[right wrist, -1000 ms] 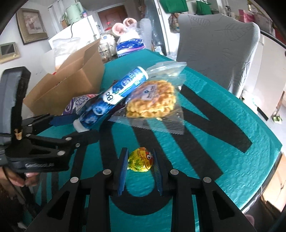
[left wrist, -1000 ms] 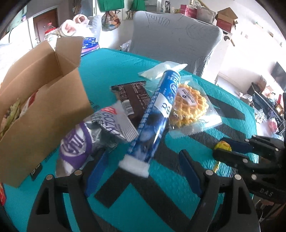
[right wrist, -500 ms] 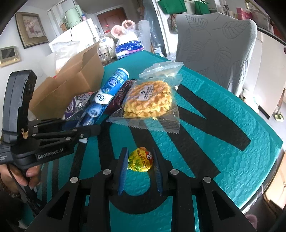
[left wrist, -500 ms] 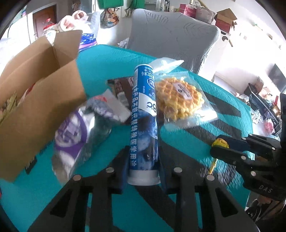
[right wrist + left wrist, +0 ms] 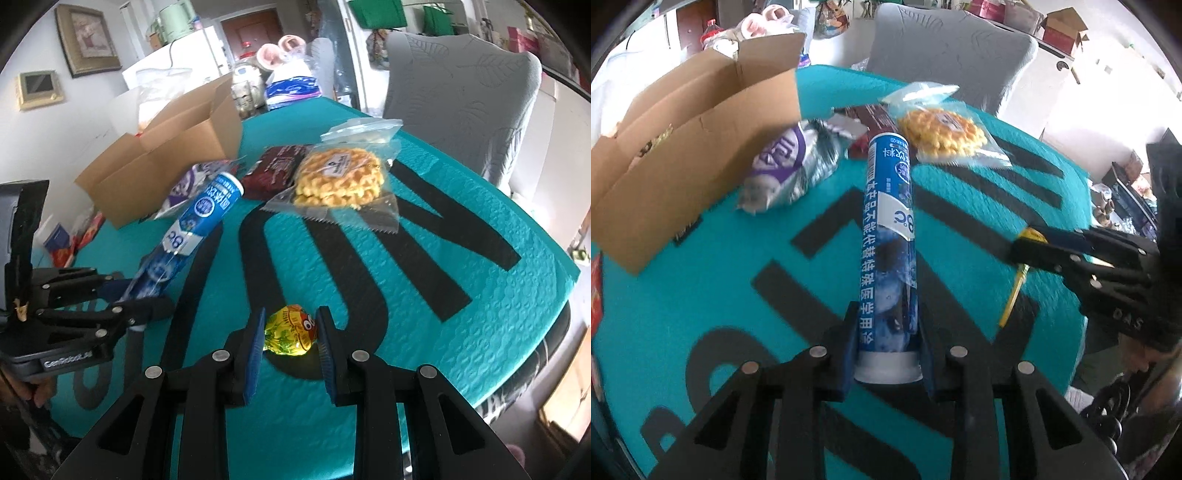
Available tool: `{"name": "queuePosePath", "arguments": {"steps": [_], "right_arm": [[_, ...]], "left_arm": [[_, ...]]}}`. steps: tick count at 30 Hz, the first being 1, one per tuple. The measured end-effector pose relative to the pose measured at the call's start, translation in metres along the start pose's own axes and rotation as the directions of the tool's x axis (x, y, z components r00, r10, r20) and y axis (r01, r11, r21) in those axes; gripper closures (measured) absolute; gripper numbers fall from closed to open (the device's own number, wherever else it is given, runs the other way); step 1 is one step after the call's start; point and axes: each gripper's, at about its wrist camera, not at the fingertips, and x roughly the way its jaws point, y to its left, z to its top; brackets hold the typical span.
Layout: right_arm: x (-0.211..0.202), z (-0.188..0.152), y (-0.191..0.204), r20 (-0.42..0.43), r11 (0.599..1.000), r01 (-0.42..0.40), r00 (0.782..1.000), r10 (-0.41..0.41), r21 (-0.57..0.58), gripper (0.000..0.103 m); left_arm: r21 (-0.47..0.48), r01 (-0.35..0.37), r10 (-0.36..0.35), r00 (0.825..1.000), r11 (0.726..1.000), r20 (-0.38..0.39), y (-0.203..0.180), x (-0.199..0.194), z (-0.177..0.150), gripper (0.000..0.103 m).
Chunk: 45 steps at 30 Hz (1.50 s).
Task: Organize snacks
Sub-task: 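Lift the drink tube and lollipop off the table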
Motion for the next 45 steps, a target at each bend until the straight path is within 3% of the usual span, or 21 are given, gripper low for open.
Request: {"name": "queuePosePath", "arguments": {"steps": [10, 16, 19, 21, 23, 24, 25, 26, 28, 29, 31, 35, 36, 38, 40, 45], "right_arm": [[0.000, -0.003, 0.001, -0.002, 1.000, -0.001, 1.000, 0.001, 0.018, 0.075], [-0.001, -0.003, 0.001, -0.007, 1.000, 0.007, 1.000, -0.007, 0.025, 0.074], [-0.004, -0.004, 0.001, -0.001, 0.999, 0.026, 1.000, -0.026, 0.031, 0.063], [-0.005, -0.005, 0.000, 0.002, 0.999, 0.023, 1.000, -0.023, 0.037, 0.049], [-0.007, -0.006, -0.002, 0.003, 0.999, 0.023, 1.000, -0.023, 0.046, 0.049], [-0.008, -0.006, -0.003, 0.001, 0.998, 0.027, 1.000, -0.028, 0.049, 0.049], [-0.008, -0.006, -0.003, 0.001, 0.998, 0.031, 1.000, -0.031, 0.049, 0.049], [-0.009, -0.006, -0.003, 0.001, 0.998, 0.032, 1.000, -0.032, 0.048, 0.049], [-0.008, -0.007, -0.002, -0.006, 0.999, 0.031, 1.000, -0.031, 0.040, 0.049], [-0.009, -0.007, -0.001, -0.006, 0.999, 0.028, 1.000, -0.028, 0.038, 0.049], [-0.008, -0.008, 0.000, -0.009, 0.999, 0.016, 1.000, -0.016, 0.042, 0.049], [-0.007, -0.007, 0.005, -0.019, 0.999, -0.005, 1.000, 0.006, 0.041, 0.055], [-0.005, -0.007, 0.007, -0.023, 0.999, -0.015, 1.000, 0.016, 0.039, 0.060], [-0.001, -0.007, 0.010, -0.027, 1.000, -0.006, 1.000, 0.007, 0.030, 0.071], [0.001, -0.006, 0.011, -0.017, 0.999, -0.013, 1.000, 0.014, 0.037, 0.071], [0.005, 0.000, 0.010, -0.020, 0.999, -0.017, 1.000, 0.018, 0.043, 0.071]], "left_arm": [[0.048, -0.067, 0.065, 0.997, 0.997, 0.044, -0.006, 0.012, 0.013, 0.072], [0.043, -0.066, 0.063, 0.996, 0.997, 0.063, -0.005, 0.020, 0.023, 0.068], [0.034, -0.054, 0.051, 0.997, 0.998, 0.062, -0.004, 0.022, 0.029, 0.068], [0.032, -0.053, 0.051, 0.996, 0.998, 0.066, -0.004, 0.023, 0.030, 0.068], [0.034, -0.061, 0.058, 0.996, 0.998, 0.073, -0.004, 0.024, 0.032, 0.066], [0.034, -0.067, 0.065, 0.995, 0.997, 0.074, -0.005, 0.026, 0.033, 0.063], [0.030, -0.093, 0.090, 0.993, 0.995, 0.075, -0.005, 0.028, 0.035, 0.052], [0.024, -0.122, 0.120, 0.990, 0.992, 0.074, -0.004, 0.029, 0.037, 0.034], [0.005, -0.177, 0.177, 0.982, 0.984, 0.063, 0.001, 0.035, 0.042, 0.016], [-0.004, -0.158, 0.158, 0.986, 0.987, 0.055, 0.004, 0.036, 0.043, 0.016], [-0.032, -0.112, 0.113, 0.993, 0.993, 0.039, 0.010, 0.038, 0.044, 0.016], [-0.015, -0.110, 0.110, 0.992, 0.994, 0.067, 0.007, 0.036, 0.040, 0.018], [-0.005, -0.105, 0.105, 0.991, 0.994, 0.079, 0.006, 0.036, 0.039, 0.022], [0.042, -0.065, 0.060, 0.993, 0.997, 0.104, -0.002, 0.032, 0.036, 0.054], [0.072, -0.060, 0.051, 0.992, 0.996, 0.113, -0.011, 0.031, 0.037, 0.074], [0.081, -0.090, 0.079, 0.988, 0.993, 0.132, -0.015, 0.034, 0.042, 0.075]]}}
